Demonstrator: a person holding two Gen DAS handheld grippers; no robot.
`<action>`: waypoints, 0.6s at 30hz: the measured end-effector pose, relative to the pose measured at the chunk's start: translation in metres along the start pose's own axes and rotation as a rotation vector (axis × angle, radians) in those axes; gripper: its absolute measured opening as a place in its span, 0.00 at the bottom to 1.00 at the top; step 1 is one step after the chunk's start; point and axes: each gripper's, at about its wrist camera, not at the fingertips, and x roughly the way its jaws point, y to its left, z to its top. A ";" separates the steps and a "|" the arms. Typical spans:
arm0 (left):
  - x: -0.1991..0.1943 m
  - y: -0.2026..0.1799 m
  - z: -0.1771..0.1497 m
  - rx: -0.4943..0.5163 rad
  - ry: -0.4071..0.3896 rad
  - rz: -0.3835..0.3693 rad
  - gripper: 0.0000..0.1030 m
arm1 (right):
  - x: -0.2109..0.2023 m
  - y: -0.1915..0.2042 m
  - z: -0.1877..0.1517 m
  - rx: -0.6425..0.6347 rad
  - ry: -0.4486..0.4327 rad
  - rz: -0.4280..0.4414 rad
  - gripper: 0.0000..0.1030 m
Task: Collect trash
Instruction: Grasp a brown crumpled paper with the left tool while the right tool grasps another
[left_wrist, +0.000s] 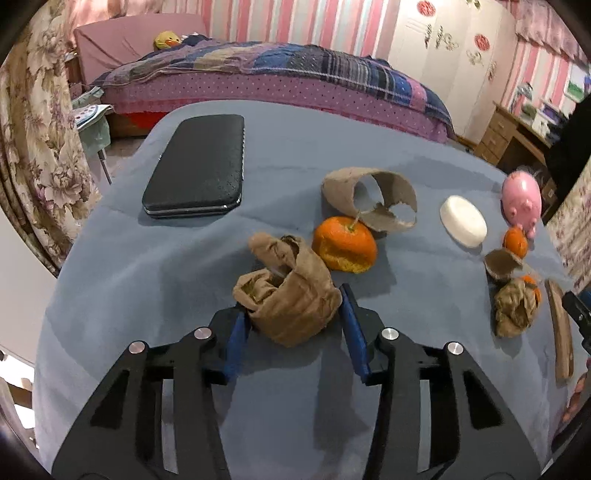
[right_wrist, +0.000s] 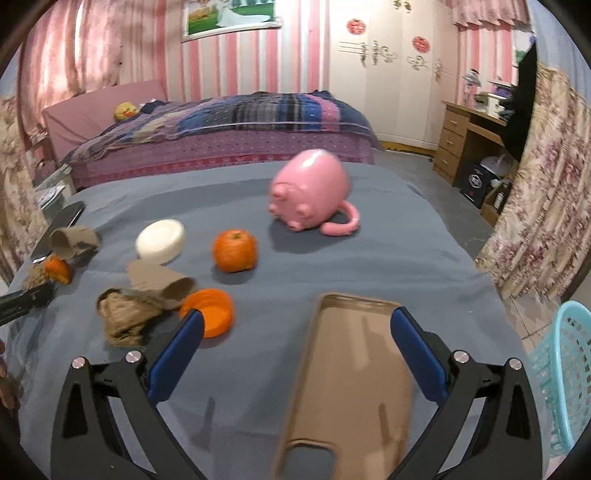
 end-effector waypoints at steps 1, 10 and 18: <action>-0.003 -0.001 -0.002 0.018 0.001 0.025 0.42 | 0.001 0.008 -0.001 -0.014 0.005 0.014 0.96; -0.040 -0.014 -0.012 0.120 -0.034 0.060 0.42 | -0.007 0.071 -0.011 -0.095 0.018 0.112 0.96; -0.034 0.016 -0.009 0.024 -0.001 0.058 0.42 | 0.006 0.102 -0.013 -0.104 0.071 0.147 0.94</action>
